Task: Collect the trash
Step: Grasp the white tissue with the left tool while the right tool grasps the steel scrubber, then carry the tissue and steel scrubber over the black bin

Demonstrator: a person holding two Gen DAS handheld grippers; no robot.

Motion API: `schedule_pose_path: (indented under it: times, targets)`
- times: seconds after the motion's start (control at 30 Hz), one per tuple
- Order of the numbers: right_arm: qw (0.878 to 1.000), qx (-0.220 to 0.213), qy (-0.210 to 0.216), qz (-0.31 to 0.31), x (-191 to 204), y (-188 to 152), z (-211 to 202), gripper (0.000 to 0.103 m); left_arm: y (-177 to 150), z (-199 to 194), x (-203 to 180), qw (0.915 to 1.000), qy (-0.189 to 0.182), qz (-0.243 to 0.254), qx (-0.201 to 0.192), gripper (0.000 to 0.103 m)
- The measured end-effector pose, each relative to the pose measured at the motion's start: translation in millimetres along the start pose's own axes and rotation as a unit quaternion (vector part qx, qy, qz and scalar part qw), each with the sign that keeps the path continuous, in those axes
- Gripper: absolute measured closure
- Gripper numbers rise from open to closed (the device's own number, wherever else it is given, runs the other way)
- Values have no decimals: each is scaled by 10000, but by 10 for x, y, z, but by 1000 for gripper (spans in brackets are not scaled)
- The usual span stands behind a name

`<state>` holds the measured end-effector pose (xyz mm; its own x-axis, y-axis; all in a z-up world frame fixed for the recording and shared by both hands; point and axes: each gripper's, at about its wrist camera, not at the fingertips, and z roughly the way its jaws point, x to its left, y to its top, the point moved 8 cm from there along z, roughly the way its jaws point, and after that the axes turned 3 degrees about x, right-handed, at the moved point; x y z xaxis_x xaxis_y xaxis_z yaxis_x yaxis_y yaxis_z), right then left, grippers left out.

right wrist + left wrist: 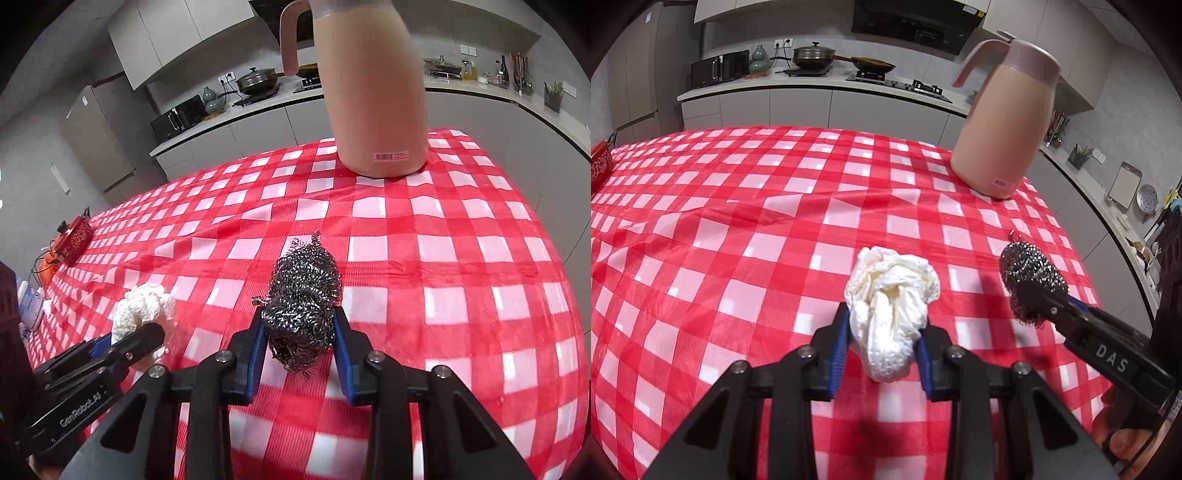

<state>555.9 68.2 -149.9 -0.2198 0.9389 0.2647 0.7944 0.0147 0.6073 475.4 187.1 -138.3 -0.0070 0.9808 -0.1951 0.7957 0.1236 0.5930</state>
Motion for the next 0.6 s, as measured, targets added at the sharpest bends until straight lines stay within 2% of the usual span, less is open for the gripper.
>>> schedule_pose_path:
  times: [0.33,0.6]
  targets:
    - [9999,-43,154,-29,-159,-310,-489,67,-220,-299,-404,9999,16,97,-98,69]
    - [9998,-141,145,66,-472,-619,-1039,67,-437,-552,-883,9995,-160,235,-128,69]
